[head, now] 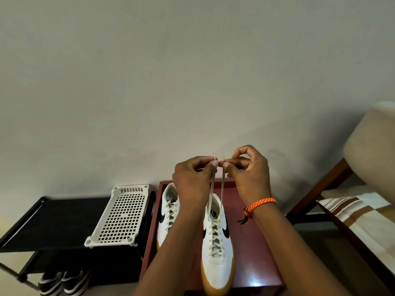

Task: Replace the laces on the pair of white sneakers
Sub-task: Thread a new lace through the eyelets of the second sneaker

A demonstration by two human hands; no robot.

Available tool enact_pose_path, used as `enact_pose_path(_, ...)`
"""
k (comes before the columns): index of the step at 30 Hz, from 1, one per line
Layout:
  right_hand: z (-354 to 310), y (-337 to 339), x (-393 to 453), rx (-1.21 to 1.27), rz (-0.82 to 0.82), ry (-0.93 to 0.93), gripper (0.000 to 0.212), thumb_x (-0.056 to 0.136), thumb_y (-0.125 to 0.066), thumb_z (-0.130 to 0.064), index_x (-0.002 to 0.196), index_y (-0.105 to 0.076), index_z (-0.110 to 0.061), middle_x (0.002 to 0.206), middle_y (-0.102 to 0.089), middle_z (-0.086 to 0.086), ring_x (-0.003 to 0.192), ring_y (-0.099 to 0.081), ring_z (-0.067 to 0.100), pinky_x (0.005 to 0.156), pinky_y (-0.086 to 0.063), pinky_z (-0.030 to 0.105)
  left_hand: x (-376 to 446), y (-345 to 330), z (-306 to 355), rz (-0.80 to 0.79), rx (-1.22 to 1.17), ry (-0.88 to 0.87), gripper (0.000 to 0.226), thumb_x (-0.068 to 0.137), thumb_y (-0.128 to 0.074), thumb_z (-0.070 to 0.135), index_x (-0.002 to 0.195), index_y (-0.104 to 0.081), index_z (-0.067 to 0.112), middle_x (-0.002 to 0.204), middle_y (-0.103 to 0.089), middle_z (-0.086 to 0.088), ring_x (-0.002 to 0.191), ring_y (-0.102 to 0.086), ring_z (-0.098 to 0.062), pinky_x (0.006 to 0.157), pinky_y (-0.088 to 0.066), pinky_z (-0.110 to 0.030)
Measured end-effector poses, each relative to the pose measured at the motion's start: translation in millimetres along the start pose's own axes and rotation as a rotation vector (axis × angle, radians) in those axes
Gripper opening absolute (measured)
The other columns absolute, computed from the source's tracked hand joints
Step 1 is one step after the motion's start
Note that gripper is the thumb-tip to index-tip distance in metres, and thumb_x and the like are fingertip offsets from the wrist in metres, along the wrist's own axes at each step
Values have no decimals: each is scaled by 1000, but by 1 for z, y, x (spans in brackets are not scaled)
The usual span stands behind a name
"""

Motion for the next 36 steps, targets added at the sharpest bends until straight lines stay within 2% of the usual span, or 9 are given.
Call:
enact_pose_path(10,11,-15,22,39,-36,48,37,88,-82,-2,82,-47,-14,81,-76,15,78,-79,26,75,-65,49,24,-11,-1,-46,-145,70,8,88,-85,3,96,-84,6,90,-82,-10,78,-81,-29,80,-68,-44)
enact_pose_path(13,14,-20,29,154,-80,1,39,91,-76,7,82,-43,-12,80,-74,17,67,-73,16,62,-58,30,30,-18,-14,-127,-161,23,16,101,-73,8,114,-82,6,101,-82,-9,92,-81,-24,86,-67,-39)
enact_pose_path(16,19,-23,41,321,-102,-64,41,91,-66,17,81,-40,-13,83,-75,21,58,-65,22,61,-57,32,27,-23,-40,-224,-104,-40,32,113,-50,13,136,-73,13,106,-82,-3,100,-79,-17,88,-64,-30)
enact_pose_path(19,31,-25,55,445,-106,-112,43,92,-63,18,79,-38,-16,86,-76,23,59,-63,26,65,-57,33,22,-25,-91,-313,48,-17,31,114,-49,25,110,-80,23,80,-73,9,75,-68,-11,74,-56,-33)
enact_pose_path(22,44,-29,65,600,-95,-173,43,93,-61,20,80,-40,-16,84,-75,22,59,-65,24,64,-58,30,16,-24,-151,-365,126,141,37,112,-52,27,83,-73,19,73,-67,-13,70,-58,-23,72,-49,-40)
enact_pose_path(24,55,-31,71,687,-74,-209,43,93,-61,19,81,-41,-16,83,-74,22,59,-65,22,64,-58,29,13,-21,-179,-365,163,198,39,112,-52,15,80,-73,9,78,-72,-22,77,-61,-22,75,-50,-36)
enact_pose_path(27,77,-33,77,713,-55,-260,40,93,-63,17,81,-43,-16,85,-75,22,61,-65,23,66,-59,29,12,-16,-202,-311,218,214,39,109,-57,9,74,-74,3,71,-74,1,69,-65,-10,73,-53,-29)
enact_pose_path(31,113,-39,71,646,-65,-377,36,93,-63,17,82,-47,-14,84,-74,22,61,-66,23,64,-60,28,23,-16,-208,-259,288,180,43,106,-64,12,67,-77,24,65,-75,5,61,-70,-11,64,-55,-25)
enact_pose_path(36,169,-45,53,573,-55,-571,33,94,-60,19,83,-50,-10,84,-72,22,61,-67,21,63,-61,26,26,-17,-206,-112,409,163,17,100,-75,24,88,-86,21,69,-76,2,65,-74,-17,62,-59,-34)
Point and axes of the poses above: each hand's wrist, its own x-axis towards the middle knuckle, its own y-axis out of the back of the hand, z = x × y, the point moved 3 cm from there along x, towards the middle knuckle
